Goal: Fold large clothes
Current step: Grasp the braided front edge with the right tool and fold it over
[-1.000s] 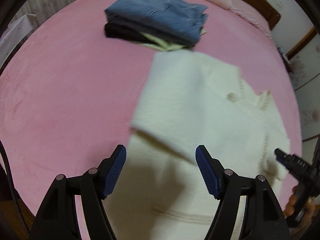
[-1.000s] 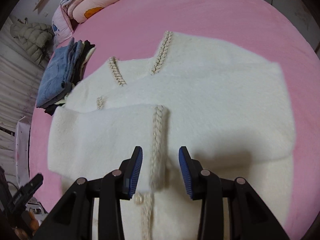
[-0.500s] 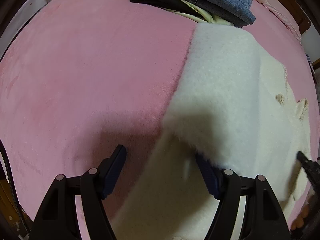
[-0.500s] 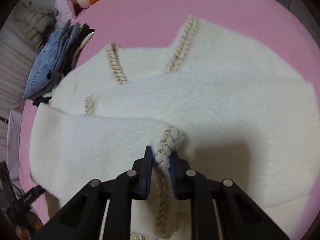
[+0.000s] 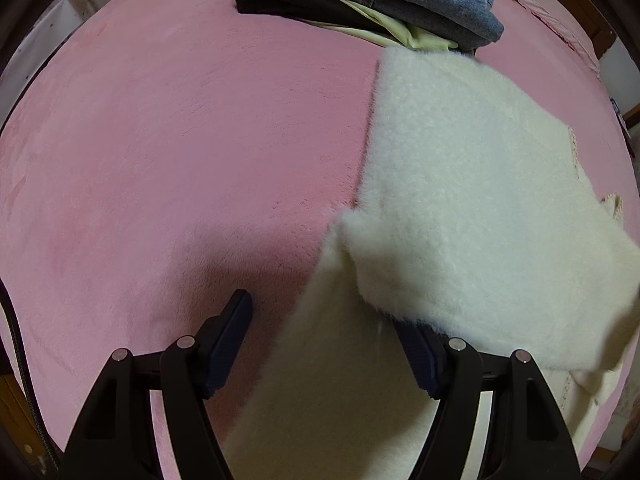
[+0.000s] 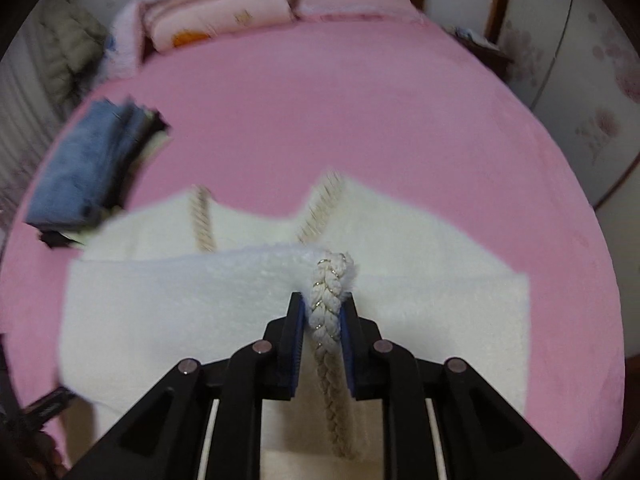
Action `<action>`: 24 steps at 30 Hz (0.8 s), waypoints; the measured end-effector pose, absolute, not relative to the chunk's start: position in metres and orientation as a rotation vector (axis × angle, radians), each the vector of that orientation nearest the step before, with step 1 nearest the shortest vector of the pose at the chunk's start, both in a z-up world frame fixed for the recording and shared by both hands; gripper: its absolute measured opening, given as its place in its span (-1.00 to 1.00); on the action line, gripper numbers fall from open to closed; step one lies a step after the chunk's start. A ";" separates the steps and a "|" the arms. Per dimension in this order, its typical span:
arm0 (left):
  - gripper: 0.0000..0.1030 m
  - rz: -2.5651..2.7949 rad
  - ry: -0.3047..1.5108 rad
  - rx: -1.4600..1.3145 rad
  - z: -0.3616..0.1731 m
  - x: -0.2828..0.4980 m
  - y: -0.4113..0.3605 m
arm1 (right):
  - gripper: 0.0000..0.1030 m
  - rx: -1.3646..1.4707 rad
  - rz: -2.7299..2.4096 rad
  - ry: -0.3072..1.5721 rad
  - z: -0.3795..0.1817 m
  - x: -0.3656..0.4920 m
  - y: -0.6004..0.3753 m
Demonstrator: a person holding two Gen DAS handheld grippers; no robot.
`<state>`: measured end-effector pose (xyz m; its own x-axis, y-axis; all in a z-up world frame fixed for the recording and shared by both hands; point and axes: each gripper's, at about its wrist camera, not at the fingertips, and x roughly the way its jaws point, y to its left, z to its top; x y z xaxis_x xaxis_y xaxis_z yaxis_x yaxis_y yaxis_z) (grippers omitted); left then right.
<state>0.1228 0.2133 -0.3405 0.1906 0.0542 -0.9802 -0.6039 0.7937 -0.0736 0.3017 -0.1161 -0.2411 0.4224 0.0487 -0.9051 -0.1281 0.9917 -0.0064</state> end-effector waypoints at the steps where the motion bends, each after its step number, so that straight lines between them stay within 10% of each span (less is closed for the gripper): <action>1: 0.37 0.483 1.314 -0.501 -0.340 0.126 0.210 | -0.67 -0.097 0.080 1.184 -0.259 0.306 -0.118; 16: 0.37 0.329 1.037 -0.386 -0.235 0.143 0.186 | -0.61 0.125 0.135 1.126 -0.235 0.249 -0.123; 24: 0.37 0.312 1.059 -0.402 -0.286 0.201 0.149 | -0.61 -0.009 0.375 1.137 -0.282 0.243 -0.015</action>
<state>0.2009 0.1488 -0.2860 0.4580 0.0556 -0.8872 -0.4340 0.8850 -0.1686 0.2433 -0.0146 -0.2817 0.3648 0.2874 -0.8856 -0.2964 0.9375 0.1821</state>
